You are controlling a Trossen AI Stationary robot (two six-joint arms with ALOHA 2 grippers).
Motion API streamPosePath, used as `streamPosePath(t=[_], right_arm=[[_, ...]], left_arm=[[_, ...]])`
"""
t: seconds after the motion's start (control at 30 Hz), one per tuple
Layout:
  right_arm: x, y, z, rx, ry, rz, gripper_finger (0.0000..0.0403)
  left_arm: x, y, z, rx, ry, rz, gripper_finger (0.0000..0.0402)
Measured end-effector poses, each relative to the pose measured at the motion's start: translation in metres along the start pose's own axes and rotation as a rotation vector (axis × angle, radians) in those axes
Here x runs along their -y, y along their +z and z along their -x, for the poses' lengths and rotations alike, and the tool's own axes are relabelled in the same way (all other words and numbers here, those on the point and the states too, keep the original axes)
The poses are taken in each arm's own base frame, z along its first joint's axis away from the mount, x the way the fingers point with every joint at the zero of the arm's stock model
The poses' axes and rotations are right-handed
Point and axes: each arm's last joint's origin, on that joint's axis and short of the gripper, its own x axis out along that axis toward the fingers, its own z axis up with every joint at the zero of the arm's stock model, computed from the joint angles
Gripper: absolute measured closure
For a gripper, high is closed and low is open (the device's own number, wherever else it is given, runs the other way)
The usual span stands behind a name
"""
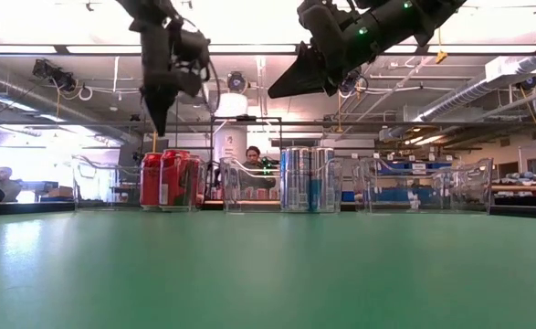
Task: Sort soda cans
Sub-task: Put the red soda can into the transparent left bin
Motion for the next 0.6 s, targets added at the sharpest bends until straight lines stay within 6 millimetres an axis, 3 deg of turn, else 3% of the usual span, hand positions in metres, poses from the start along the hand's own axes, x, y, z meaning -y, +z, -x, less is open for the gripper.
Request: streamPosePath(t=[0.27,0.6], right_arm=[[0.0,0.0,0.0,0.002,0.0,-0.007,0.0401],[0.0,0.001,-0.001,0.014,0.0,-0.013,0.0401]], left_arm=[[-0.004,-0.013,-0.041,-0.03,0.086,0.049,0.04],[-0.006,-0.005,-0.049,0.07,0.119,0.082,0.04]])
